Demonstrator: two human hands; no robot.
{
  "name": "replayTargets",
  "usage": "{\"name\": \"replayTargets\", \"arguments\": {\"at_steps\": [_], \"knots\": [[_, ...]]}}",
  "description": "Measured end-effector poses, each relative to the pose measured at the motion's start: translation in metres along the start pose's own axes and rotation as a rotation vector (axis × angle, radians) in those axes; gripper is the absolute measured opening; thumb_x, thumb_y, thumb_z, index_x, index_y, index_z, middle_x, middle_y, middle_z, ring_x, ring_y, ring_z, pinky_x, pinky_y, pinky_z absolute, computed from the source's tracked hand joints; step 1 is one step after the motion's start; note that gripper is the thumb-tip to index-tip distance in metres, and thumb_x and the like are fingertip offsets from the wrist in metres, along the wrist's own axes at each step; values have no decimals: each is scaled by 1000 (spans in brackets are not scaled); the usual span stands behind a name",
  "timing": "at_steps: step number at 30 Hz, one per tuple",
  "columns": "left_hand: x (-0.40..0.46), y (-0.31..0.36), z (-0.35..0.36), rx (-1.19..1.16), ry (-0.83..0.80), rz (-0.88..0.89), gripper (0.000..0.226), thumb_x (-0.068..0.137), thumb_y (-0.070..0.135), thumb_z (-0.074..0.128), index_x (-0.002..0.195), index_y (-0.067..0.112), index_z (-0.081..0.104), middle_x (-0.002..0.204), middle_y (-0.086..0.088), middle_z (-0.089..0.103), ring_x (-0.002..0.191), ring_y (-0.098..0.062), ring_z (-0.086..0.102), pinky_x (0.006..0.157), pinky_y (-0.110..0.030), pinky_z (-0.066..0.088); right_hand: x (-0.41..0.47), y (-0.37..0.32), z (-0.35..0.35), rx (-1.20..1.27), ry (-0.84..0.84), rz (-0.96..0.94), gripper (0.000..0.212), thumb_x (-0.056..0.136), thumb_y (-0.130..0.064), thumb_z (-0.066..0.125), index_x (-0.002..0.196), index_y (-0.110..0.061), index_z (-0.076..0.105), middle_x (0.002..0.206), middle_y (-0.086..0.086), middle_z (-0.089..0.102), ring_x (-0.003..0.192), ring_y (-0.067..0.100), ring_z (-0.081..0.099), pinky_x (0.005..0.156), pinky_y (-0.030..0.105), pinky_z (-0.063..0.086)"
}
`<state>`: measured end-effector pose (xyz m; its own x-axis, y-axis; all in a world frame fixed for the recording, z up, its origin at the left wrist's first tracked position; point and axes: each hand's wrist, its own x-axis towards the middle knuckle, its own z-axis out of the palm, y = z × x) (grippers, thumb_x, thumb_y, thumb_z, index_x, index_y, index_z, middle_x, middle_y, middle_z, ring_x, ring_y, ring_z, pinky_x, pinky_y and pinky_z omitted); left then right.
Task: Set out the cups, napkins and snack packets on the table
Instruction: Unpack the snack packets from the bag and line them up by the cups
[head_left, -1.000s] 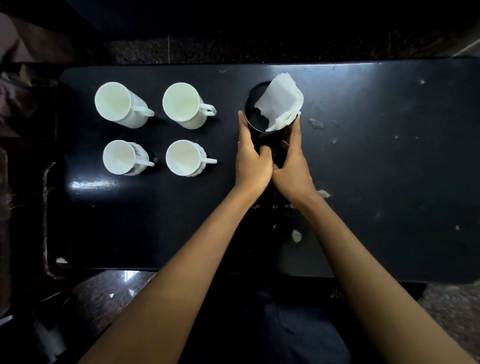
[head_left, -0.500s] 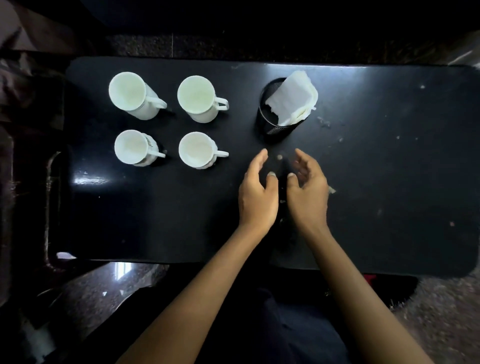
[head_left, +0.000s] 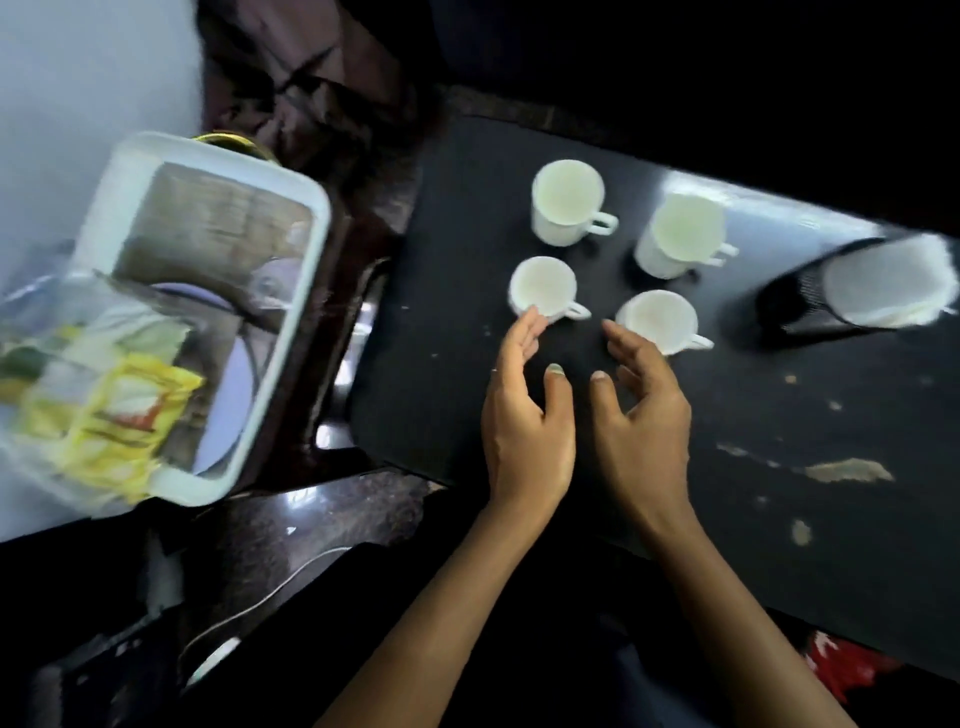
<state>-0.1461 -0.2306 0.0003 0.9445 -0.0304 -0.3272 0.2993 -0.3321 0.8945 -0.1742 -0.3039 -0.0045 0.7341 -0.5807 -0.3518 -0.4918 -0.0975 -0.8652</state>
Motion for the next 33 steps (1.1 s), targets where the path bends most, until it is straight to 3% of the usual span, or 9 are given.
{"name": "replayTargets", "arguments": {"at_steps": [7,11,16,19,21,23,27,31,33], "knots": [[46,-15,-142,-49,326,15,48,89,-5,48,135,11,46,136,2,53,126,-13,51,110,-41,39,-25,-64,129,-51,-239,-207,43,87,-4,53,128,-20,56,126,-10,57,119,0,51,102,15,37],[57,-33,-208,-57,459,-24,49,91,-2,48,137,13,44,140,0,51,130,-11,47,111,-39,38,-42,-94,198,-110,-354,-345,40,86,-4,53,125,-16,57,119,-6,60,107,1,53,93,12,40],[64,-50,-269,-23,622,17,48,89,-5,48,135,11,46,136,2,50,126,-18,49,92,-9,39,-57,-126,267,-173,-536,-447,36,89,-5,53,124,-11,58,123,4,63,115,16,57,96,27,45],[68,-56,-298,25,699,41,49,85,-5,49,132,9,49,134,-3,52,120,-21,52,90,-16,42,-60,-140,302,-265,-603,-499,35,89,-8,56,125,-8,57,126,7,61,116,16,54,94,13,38],[72,-59,-317,16,750,43,51,81,-6,49,129,7,52,131,-8,53,118,-25,52,94,-24,46,-63,-143,327,-368,-670,-570,40,90,-10,58,129,-5,54,135,13,54,125,20,47,103,17,34],[77,-63,-333,59,821,29,50,77,-3,50,125,5,57,129,-13,54,118,-29,52,102,-31,43,-65,-141,347,-522,-758,-599,51,90,-18,59,138,-11,44,151,15,33,138,30,33,112,37,28],[86,-81,-363,207,1000,-117,49,75,5,60,124,9,59,137,-13,49,128,-29,44,102,-5,16,-66,-118,369,-855,-879,-660,67,92,-33,54,149,-27,19,161,7,0,144,33,15,116,46,19],[100,-96,-385,-115,1043,-386,73,81,12,68,143,0,32,150,-21,28,140,-32,29,112,-28,23,-65,-102,368,-927,-849,-704,68,93,-32,53,149,-32,14,161,3,-1,146,30,9,119,38,9],[106,-103,-393,-441,992,-521,77,82,19,71,144,3,30,149,-21,34,135,-29,39,107,-34,35,-64,-102,366,-904,-853,-679,68,92,-31,54,149,-33,16,161,2,0,147,30,8,118,37,10]]}}
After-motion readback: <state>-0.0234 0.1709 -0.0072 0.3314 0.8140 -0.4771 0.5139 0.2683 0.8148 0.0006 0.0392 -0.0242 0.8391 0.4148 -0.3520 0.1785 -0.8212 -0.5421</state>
